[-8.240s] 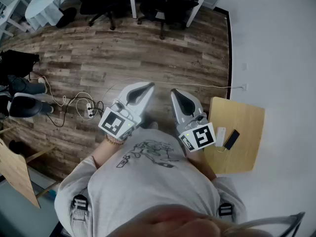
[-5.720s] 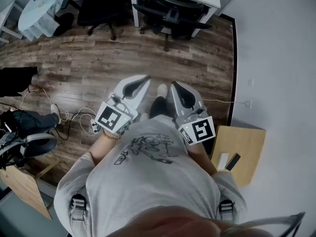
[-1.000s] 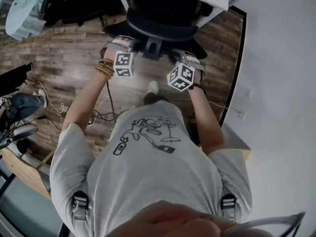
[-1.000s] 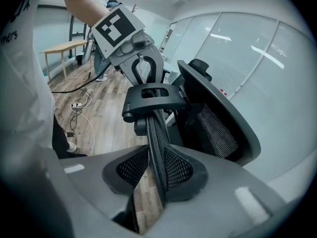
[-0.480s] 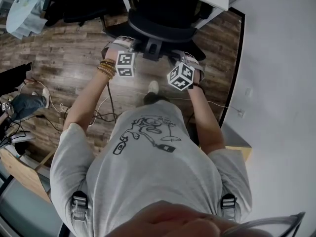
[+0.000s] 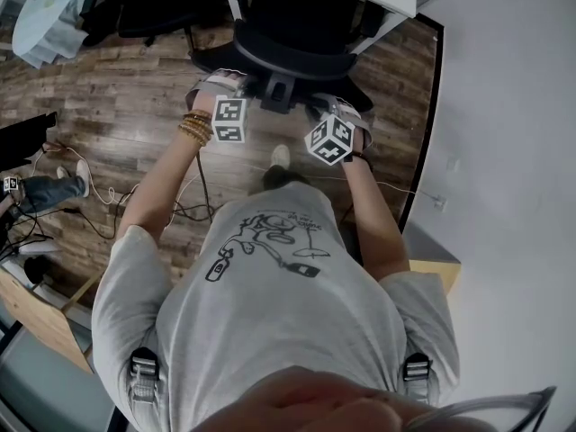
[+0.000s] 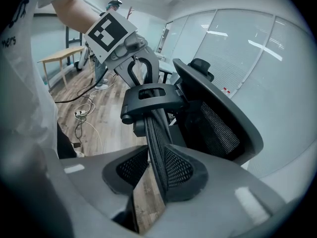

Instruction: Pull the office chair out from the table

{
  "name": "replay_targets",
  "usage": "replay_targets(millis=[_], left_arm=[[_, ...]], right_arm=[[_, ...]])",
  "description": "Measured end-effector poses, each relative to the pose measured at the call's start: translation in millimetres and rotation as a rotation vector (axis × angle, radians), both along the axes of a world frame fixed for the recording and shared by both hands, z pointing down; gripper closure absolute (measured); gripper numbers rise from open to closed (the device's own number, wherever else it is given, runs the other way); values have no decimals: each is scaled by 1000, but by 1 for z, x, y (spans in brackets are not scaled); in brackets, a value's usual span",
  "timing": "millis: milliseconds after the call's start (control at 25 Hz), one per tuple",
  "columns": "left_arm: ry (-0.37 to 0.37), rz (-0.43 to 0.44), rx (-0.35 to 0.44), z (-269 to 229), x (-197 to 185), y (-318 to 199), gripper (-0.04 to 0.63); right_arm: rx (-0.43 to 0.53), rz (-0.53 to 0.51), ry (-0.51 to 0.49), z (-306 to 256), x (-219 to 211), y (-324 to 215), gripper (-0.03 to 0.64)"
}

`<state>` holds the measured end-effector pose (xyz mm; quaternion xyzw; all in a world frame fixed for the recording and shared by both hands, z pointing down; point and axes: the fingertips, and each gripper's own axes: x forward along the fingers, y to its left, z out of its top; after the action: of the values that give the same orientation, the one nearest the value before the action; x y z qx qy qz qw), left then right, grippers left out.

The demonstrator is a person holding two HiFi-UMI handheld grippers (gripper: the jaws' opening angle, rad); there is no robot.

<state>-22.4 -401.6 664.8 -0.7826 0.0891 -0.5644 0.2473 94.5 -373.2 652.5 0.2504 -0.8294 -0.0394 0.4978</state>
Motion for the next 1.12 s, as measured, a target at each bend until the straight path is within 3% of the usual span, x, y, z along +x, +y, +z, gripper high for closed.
replay_targets(millis=[320,1120], left_arm=[[-8,-15,2,-2,-9,14,497],[20,-3,12,-1,-25,138,496]], right_arm=[[2,7,-13,-2,-10,16,509],[13,5,-3,0,-26,138,505]])
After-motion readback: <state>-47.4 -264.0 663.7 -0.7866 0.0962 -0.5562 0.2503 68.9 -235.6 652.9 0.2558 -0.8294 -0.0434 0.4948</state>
